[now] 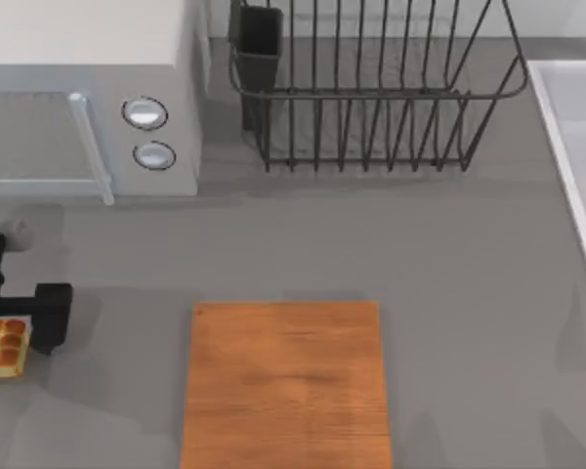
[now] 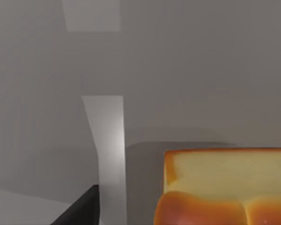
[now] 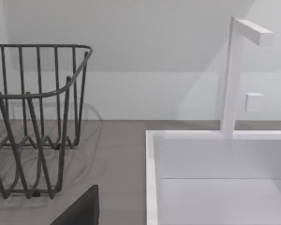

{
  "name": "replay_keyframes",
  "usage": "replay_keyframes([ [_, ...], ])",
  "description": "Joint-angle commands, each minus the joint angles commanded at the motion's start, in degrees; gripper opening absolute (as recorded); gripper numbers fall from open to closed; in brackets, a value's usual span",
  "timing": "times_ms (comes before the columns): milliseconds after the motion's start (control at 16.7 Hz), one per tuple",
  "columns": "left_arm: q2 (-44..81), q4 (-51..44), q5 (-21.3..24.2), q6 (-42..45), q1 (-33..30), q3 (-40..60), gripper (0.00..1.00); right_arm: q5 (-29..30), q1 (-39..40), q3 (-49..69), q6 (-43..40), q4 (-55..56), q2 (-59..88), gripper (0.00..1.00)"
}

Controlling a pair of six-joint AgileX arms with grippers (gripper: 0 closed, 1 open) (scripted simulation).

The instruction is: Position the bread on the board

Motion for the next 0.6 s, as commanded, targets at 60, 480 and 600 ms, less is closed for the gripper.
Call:
replay_keyframes([
  [60, 0.0, 0.0, 0.0, 0.0, 0.0, 0.0, 0.77, 0.0, 0.0, 0.0, 0.0, 0.0, 0.0, 1.0],
  [480, 0.0, 0.0, 0.0, 0.0, 0.0, 0.0, 0.25, 0.0, 0.0, 0.0, 0.0, 0.0, 0.0, 1.0],
  [600, 0.0, 0.0, 0.0, 0.0, 0.0, 0.0, 0.1, 0.0, 0.0, 0.0, 0.0, 0.0, 0.0, 1.0],
])
